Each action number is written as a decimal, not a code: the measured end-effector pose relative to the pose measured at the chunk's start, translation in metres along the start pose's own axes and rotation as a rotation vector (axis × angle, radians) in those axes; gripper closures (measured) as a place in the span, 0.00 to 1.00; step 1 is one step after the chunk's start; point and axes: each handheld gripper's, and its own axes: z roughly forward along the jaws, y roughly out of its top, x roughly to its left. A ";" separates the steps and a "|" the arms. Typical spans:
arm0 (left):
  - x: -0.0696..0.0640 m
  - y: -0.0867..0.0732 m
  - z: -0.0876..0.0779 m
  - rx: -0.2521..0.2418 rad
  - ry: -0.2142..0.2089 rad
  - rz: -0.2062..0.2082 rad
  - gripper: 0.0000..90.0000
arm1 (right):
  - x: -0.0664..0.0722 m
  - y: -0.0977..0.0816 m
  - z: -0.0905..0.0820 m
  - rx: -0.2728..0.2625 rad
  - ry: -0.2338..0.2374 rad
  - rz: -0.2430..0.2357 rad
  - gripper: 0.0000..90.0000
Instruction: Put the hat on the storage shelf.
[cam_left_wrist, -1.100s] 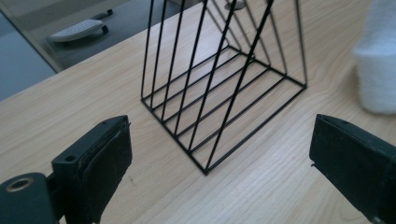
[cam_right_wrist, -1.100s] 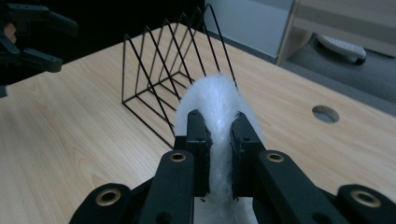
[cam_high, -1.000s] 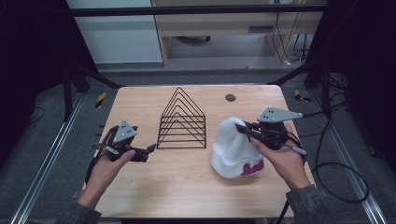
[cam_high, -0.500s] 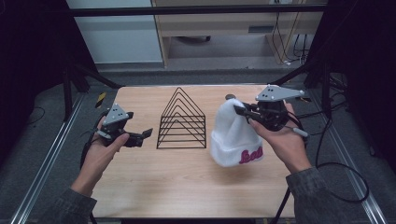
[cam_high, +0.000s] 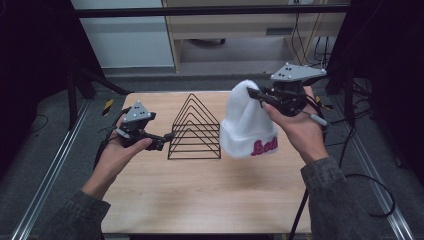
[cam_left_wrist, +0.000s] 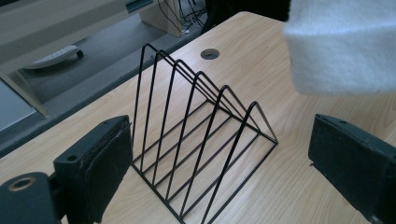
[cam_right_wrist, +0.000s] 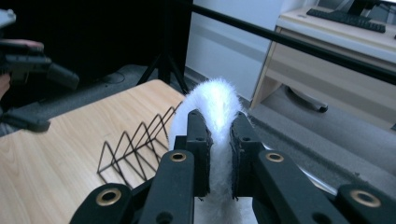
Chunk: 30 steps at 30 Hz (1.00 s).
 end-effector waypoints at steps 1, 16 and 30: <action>-0.001 0.001 0.001 -0.003 -0.002 -0.002 0.07 | 0.000 0.000 0.000 0.000 0.000 0.000 0.90; 0.006 0.018 0.003 -0.049 -0.024 -0.048 0.12 | -0.001 0.048 0.013 -0.078 -0.031 -0.020 0.90; 0.018 0.031 0.008 -0.067 -0.008 -0.063 0.20 | 0.010 0.094 0.032 -0.131 -0.022 -0.048 0.90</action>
